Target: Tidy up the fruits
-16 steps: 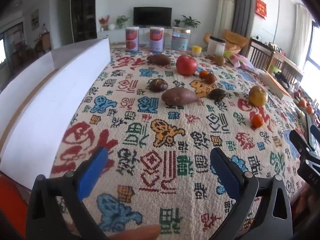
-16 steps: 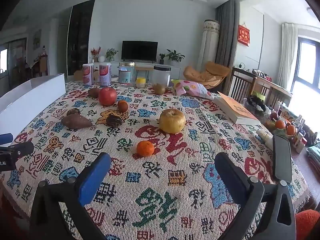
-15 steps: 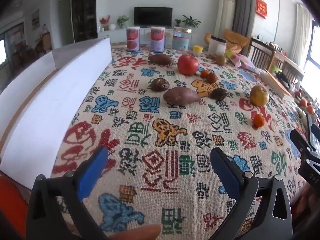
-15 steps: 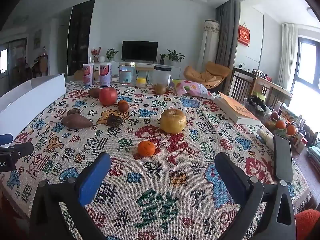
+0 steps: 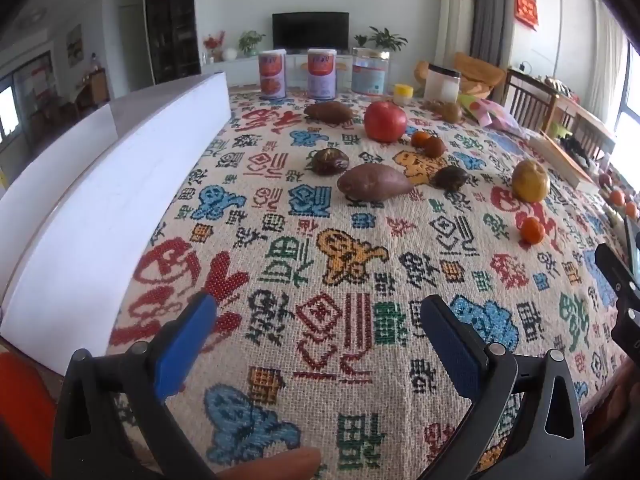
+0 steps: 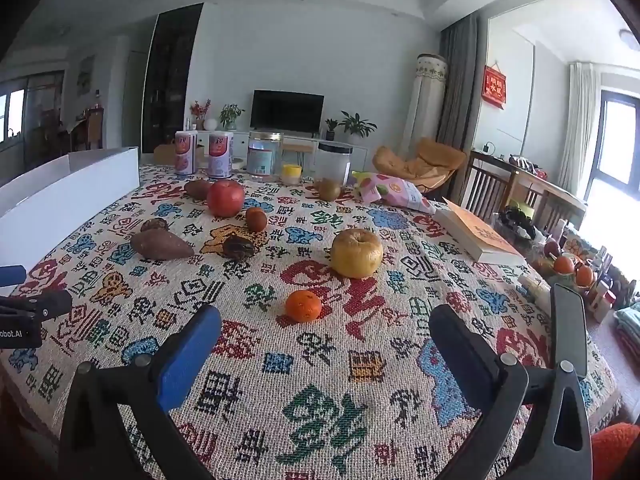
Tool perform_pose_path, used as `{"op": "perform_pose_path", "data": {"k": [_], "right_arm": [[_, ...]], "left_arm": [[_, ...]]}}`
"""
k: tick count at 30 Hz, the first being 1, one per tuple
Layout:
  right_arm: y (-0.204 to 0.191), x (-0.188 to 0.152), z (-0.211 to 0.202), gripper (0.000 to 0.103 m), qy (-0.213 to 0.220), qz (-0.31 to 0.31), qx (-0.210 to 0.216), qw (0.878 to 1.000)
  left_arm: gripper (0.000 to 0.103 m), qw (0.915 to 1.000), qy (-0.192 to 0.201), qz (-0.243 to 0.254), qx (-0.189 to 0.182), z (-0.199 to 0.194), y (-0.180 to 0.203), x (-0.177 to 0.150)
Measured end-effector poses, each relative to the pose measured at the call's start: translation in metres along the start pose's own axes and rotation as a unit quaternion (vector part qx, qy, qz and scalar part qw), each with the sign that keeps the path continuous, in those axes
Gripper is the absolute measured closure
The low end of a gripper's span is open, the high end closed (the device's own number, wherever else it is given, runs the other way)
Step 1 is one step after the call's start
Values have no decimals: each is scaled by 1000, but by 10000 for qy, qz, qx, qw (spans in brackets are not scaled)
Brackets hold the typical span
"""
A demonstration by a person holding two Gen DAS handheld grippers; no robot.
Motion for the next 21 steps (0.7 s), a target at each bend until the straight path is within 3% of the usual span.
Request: {"op": "perform_pose_path", "data": {"k": [21], "right_arm": [[-1,-2,1,0,-7,-28,-152,9999]], "left_arm": [[1,9999,-14,53,99,5,0,-4]]}}
Point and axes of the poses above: each gripper's, at about its wrist camera, not at the fingertips, and z roughly the way its jaws point, y to its right, x to its top, the point moved 2 cm from there along z, roughly the way its jaws point, and after that the axes turned 11 degrees about -z, right-handed, at the moved point
